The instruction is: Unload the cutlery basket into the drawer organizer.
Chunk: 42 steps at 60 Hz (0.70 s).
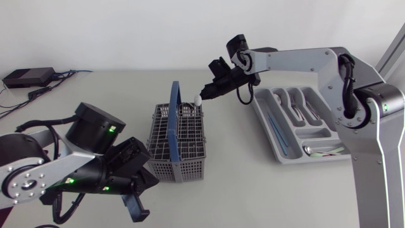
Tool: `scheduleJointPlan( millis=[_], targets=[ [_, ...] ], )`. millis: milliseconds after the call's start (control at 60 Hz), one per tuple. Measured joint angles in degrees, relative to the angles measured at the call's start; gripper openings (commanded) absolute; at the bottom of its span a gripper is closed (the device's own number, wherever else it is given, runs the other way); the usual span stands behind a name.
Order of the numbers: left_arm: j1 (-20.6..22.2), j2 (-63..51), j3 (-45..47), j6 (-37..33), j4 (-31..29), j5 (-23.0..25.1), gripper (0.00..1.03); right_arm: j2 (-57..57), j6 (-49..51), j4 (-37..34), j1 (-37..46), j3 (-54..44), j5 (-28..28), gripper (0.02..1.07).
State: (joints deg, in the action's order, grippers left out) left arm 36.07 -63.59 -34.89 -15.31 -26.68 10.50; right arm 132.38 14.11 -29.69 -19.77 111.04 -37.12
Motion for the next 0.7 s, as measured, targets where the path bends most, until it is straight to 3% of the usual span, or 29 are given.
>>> scheduleJointPlan(
  millis=[133, 367, 700],
  targets=[
    [-0.9, -2.8, 1.3, 0.3, 4.2, 0.0, 0.04, 1.8, 0.0, -1.9, -1.3, 2.6, -0.8, 0.08],
    [-7.5, -7.4, 1.8, -0.2, 10.6, 0.0, 0.04, 2.2, 1.0, -4.2, -1.2, 3.0, -3.0, 0.08],
    [-14.2, -11.8, 1.7, -2.6, 15.7, -0.4, 0.04, -3.8, 4.0, -3.0, 0.9, -6.9, -3.7, 0.08]
  ],
)
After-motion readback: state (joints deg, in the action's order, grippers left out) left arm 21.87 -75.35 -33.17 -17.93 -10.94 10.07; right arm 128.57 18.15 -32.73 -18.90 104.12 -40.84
